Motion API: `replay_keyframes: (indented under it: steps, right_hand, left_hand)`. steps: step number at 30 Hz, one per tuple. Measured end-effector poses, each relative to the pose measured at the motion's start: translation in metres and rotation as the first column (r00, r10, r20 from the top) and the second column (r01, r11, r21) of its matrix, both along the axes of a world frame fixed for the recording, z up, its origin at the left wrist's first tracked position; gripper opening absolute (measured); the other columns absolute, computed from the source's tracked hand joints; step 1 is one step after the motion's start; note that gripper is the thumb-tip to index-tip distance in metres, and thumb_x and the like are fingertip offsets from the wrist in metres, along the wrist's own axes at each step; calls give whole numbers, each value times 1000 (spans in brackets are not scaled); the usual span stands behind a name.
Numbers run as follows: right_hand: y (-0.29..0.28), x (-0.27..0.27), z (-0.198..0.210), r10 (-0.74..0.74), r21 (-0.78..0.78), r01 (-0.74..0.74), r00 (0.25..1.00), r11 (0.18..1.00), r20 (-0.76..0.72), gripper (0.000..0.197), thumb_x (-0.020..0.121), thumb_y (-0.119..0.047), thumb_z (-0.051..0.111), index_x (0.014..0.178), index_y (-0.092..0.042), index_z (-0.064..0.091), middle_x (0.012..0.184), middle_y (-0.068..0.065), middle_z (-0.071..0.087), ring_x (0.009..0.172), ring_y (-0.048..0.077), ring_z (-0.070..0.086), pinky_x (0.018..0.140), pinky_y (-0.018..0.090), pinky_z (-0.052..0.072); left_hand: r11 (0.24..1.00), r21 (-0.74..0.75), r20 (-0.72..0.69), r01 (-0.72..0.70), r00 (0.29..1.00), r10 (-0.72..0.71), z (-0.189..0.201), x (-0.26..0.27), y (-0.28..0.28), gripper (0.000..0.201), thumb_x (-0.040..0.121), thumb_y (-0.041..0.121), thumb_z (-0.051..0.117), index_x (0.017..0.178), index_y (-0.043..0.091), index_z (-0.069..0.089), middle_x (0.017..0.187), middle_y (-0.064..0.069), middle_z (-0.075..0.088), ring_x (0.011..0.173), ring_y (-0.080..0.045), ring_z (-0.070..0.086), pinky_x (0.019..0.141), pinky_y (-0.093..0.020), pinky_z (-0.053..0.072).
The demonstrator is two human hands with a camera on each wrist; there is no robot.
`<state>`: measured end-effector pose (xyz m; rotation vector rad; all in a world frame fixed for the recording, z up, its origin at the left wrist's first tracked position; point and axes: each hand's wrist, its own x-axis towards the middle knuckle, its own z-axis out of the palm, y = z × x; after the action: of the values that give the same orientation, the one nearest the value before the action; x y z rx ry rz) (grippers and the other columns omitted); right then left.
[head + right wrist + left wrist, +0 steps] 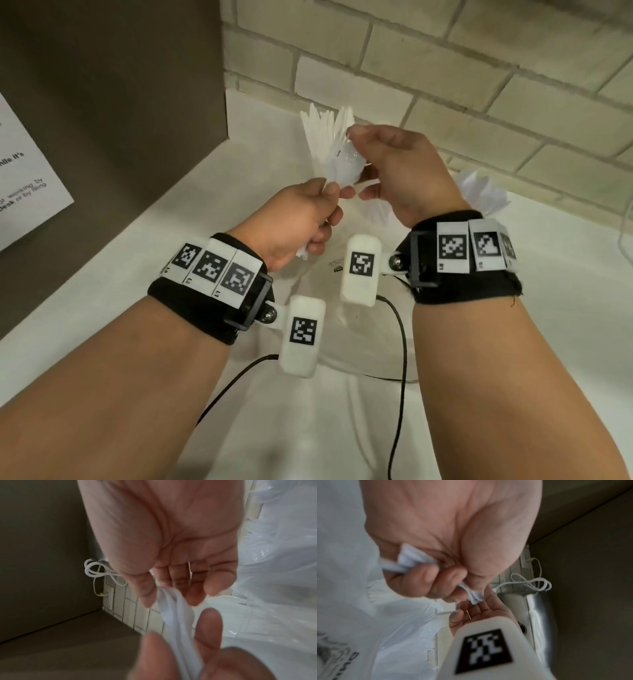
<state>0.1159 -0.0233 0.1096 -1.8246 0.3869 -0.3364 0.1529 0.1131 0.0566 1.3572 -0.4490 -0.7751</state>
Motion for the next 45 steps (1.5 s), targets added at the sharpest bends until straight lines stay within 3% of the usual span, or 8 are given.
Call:
replay_keyframes:
  steps: [6,11,16,22,28,35,40,45]
  right_hand:
    - [-6,-22,-4,-68,63,69,998,996,-15,44,99,-47,41,91,-15,70,69,-1,67,56,14,55,51,29,44]
    - [-16,-38,-8,41,121,-42,999,992,7,44,96,-52,43,118,-20,64,97,6,65,67,20,54,54,30,39]
    - [-18,-39,-16,110,7,-110,994,994,-6,47,91,-17,63,136,-20,49,79,8,60,52,17,53,50,29,40]
    - [-17,-37,-21,42,3,-43,998,999,51,15,96,-12,55,111,-11,59,66,8,63,43,16,52,44,27,38]
    - [-48,-41,-2,-222,-159,241,967,958,125,15,98,-16,52,87,-22,62,87,8,73,41,12,52,42,23,40]
    - [-106,-13,21,-382,-414,535,834,736,398,16,95,-20,47,86,-28,57,83,-5,64,72,17,62,67,36,56]
    - [-116,18,-3,-341,-643,429,902,634,266,22,96,-9,41,102,-5,62,87,5,63,80,19,57,63,18,34]
    - [-116,35,-50,-447,-733,226,887,641,-117,40,99,-38,40,126,-9,48,126,15,55,115,33,53,89,36,43]
  left_hand:
    - [996,87,215,-35,976,16,-2,-11,-5,18,100,35,39,95,19,43,85,-1,46,47,-10,34,44,-22,30]
    - [993,86,239,-78,969,55,-5,-11,-7,28,101,33,38,102,7,50,81,-1,49,51,-13,36,45,-23,31]
    - [998,45,152,-40,988,32,-3,-15,-10,25,100,28,43,97,11,60,79,-2,60,52,-13,43,49,-26,33]
    - [999,36,107,19,994,-23,-4,-16,-11,24,98,22,48,103,8,67,90,-7,71,59,-14,59,57,-29,45]
    - [986,51,110,-161,982,155,-9,-10,-18,23,100,24,43,94,19,65,101,-3,70,92,-20,68,86,-35,53]
    - [973,111,135,-202,973,186,-6,-4,-22,25,99,32,46,94,20,66,89,4,67,74,-14,65,71,-30,53]
    - [953,187,275,-238,944,182,-6,-1,-26,27,97,37,47,91,25,70,80,7,58,59,-3,48,56,-21,39]
    - [946,235,241,-224,956,167,-7,2,-27,31,100,36,41,94,24,69,82,6,55,61,-8,45,56,-26,37]
